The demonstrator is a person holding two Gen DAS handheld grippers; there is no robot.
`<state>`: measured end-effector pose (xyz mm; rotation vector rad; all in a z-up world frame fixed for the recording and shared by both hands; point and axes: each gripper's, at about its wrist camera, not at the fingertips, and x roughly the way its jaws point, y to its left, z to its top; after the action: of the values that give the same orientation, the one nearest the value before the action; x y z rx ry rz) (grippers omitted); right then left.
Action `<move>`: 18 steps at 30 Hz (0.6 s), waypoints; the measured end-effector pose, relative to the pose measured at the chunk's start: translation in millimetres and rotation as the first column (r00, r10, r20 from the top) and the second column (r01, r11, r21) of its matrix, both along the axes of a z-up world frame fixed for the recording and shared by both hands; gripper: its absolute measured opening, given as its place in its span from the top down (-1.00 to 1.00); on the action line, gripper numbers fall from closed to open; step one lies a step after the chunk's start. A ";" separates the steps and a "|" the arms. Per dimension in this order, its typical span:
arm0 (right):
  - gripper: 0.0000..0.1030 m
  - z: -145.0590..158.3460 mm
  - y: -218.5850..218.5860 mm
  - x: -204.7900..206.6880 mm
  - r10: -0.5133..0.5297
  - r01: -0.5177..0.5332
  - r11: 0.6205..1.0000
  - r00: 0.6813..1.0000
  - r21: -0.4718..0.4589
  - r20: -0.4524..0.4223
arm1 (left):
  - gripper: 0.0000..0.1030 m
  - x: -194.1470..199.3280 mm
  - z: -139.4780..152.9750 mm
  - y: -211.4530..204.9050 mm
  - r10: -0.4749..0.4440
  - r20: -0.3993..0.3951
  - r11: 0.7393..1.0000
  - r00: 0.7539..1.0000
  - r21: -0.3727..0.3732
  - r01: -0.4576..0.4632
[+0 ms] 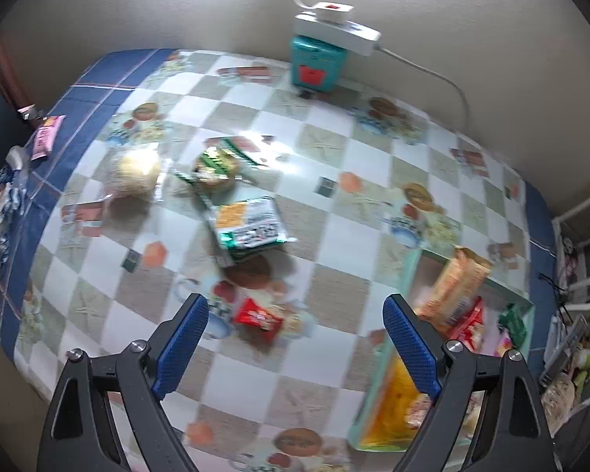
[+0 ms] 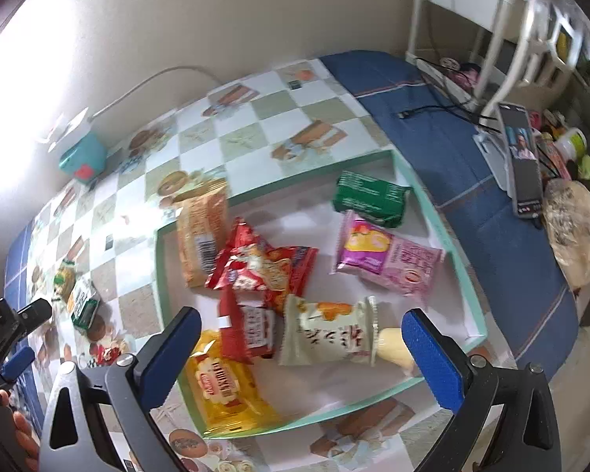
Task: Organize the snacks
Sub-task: 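Move both open tools back over the loose snacks on the table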
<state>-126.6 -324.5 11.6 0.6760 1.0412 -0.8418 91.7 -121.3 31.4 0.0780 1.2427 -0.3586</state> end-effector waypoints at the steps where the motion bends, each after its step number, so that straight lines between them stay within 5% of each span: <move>1: -1.00 -0.3 2.7 2.6 0.009 -0.009 1.000 1.000 0.000 0.000 | -0.76 4.1 -1.4 6.2 0.012 -0.001 1.000 1.000 0.008 -0.012; 18: -1.00 -4.8 57.8 62.1 0.147 -0.147 0.989 0.988 0.021 0.042 | -0.76 45.6 -4.2 105.7 0.232 -0.006 0.972 0.973 0.019 -0.232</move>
<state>-64.5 -266.8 6.8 0.6260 1.0530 -0.6862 137.3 -15.6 27.2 -0.0532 1.2485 -0.1441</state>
